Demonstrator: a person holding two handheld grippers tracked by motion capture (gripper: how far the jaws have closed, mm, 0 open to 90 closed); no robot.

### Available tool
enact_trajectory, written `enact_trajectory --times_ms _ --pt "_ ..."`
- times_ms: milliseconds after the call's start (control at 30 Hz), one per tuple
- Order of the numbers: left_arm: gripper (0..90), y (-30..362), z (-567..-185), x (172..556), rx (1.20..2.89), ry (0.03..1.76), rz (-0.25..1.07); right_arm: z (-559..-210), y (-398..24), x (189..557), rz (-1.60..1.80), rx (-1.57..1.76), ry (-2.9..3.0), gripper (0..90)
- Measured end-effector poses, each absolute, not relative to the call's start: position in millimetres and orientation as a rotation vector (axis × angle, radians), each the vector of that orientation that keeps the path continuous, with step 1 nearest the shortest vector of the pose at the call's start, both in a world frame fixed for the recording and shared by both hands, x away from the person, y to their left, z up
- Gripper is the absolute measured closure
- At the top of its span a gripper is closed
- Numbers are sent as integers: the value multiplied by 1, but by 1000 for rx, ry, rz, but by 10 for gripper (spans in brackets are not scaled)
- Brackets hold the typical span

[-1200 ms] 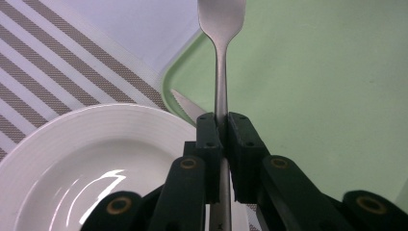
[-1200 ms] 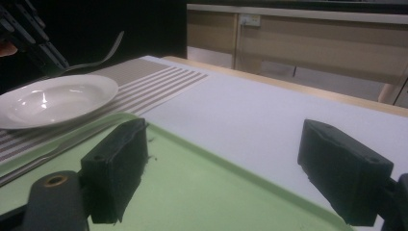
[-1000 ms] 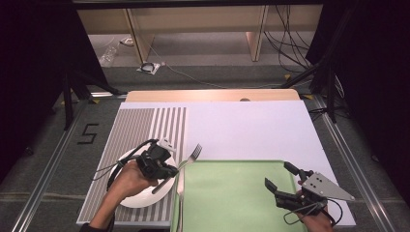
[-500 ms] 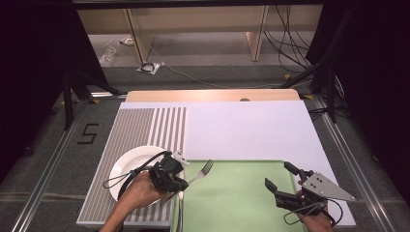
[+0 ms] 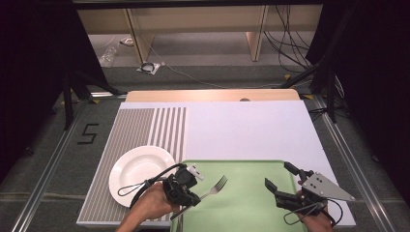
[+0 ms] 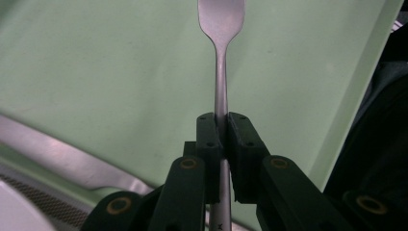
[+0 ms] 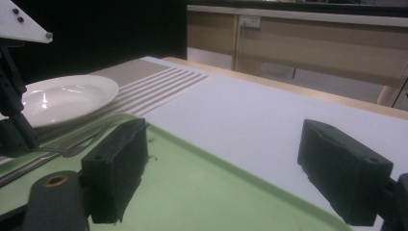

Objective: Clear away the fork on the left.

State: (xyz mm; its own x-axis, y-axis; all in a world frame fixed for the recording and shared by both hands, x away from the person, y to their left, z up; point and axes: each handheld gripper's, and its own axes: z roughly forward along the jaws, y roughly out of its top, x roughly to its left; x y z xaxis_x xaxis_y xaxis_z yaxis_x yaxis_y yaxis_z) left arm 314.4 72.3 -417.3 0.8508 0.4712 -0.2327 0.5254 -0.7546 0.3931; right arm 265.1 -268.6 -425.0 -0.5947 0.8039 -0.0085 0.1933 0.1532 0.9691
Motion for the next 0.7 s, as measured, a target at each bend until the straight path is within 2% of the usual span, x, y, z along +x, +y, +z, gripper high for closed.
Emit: enact_trajectory --times_ms 367,700 --pt "836 52 -438 304 2613 714 -282 -425 -268 265 1465 945 1895 187" --pt "835 45 -444 300 2621 707 -322 -425 -268 265 1467 941 1895 187"
